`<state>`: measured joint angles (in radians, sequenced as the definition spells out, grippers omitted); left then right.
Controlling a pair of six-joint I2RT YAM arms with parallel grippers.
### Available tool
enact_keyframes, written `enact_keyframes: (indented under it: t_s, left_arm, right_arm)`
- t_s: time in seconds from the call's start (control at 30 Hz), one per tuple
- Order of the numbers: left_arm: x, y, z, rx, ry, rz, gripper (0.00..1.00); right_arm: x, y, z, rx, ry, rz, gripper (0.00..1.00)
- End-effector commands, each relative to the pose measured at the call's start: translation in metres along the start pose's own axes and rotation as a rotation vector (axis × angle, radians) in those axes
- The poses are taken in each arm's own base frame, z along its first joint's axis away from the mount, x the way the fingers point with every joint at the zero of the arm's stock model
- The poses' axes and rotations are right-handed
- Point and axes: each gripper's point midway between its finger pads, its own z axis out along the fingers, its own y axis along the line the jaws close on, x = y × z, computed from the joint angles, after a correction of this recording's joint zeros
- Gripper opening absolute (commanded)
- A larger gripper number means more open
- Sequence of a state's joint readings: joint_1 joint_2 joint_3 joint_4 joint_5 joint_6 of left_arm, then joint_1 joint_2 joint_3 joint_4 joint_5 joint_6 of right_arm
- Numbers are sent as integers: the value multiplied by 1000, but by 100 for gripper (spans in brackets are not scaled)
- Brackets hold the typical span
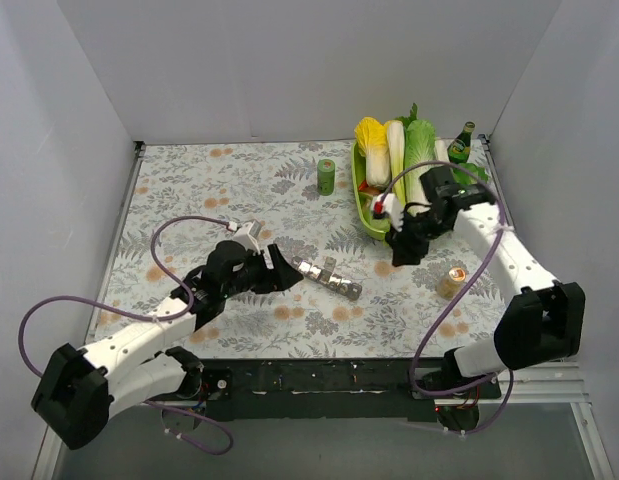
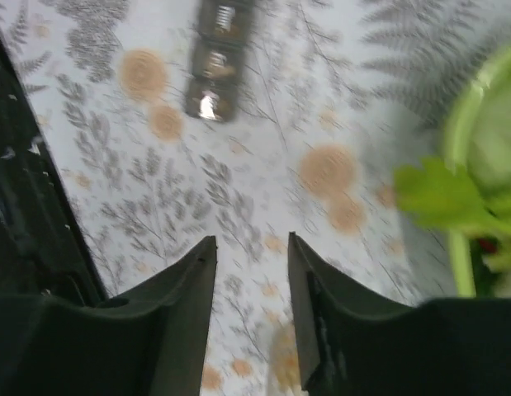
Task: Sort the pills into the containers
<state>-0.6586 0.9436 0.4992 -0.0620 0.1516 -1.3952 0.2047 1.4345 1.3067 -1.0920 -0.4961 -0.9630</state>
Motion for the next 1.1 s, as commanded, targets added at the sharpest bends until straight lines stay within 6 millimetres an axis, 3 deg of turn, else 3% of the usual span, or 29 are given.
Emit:
enact_keyframes:
  t_s: [0.0, 0.07, 0.13, 0.27, 0.33, 0.53, 0.8, 1.07]
  left_arm:
    - [2, -12, 16, 113, 68, -77, 56]
    - [4, -2, 28, 101, 98, -112, 39]
    - [7, 8, 38, 75, 125, -129, 28]
    - [-3, 17, 52, 56, 122, -129, 19]
    - [-10, 18, 60, 56, 120, -129, 17]
    - [-7, 27, 86, 75, 177, -150, 14]
    - [1, 30, 106, 126, 239, -170, 12]
    - [2, 31, 112, 132, 248, -184, 12]
  right_arm:
    - [-65, 30, 54, -67, -263, -80, 40]
    - [-69, 30, 75, -73, -282, -50, 28]
    - [-80, 10, 90, -18, -273, -9, 18]
    - [-85, -8, 114, -4, -237, 75, 9]
    - [-82, -10, 127, -20, -222, 102, 7]
    - [-78, -10, 151, -43, -189, 155, 4]
    - [-80, -12, 163, -87, -175, 195, 3]
    - [-86, 4, 168, -156, -181, 172, 2]
